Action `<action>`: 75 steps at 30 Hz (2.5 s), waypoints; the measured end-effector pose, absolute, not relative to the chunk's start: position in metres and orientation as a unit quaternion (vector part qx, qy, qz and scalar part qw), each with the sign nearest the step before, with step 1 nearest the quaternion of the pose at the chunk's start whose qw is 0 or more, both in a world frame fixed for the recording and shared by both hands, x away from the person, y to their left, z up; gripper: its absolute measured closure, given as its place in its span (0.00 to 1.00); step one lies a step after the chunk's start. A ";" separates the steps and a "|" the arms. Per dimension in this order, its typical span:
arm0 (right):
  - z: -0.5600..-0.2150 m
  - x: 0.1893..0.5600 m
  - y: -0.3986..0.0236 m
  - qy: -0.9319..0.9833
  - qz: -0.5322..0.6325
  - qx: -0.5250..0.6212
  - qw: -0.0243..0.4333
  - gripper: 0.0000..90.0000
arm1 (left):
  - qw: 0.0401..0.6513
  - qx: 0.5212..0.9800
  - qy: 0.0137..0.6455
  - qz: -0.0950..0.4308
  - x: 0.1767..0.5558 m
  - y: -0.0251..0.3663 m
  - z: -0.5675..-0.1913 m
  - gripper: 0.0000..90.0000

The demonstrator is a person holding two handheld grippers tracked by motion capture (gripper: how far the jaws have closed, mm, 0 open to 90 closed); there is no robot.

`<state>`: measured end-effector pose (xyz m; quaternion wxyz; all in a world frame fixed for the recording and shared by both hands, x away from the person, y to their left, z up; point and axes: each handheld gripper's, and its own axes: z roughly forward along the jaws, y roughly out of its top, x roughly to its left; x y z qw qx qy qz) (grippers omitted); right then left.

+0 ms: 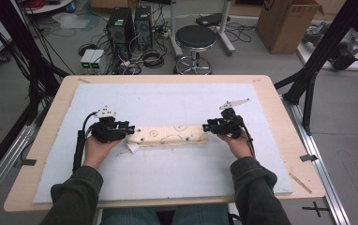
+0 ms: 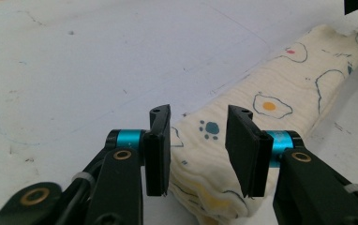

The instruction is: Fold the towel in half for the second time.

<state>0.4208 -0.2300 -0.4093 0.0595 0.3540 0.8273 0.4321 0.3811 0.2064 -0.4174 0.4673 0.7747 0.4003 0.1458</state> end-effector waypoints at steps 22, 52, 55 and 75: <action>-0.404 0.414 -0.230 0.812 0.445 0.371 0.067 0.35 | 0.471 0.777 0.394 0.141 0.374 0.206 -0.410 0.56; -0.400 0.400 -0.234 0.802 0.447 0.390 0.077 0.14 | 0.484 0.780 0.371 0.141 0.355 0.203 -0.399 0.35; -0.399 0.399 -0.234 0.802 0.446 0.390 0.079 0.14 | 0.484 0.779 0.372 0.142 0.354 0.205 -0.399 0.35; -0.396 0.393 -0.233 0.807 0.445 0.380 0.084 0.14 | 0.484 0.780 0.370 0.144 0.347 0.209 -0.397 0.34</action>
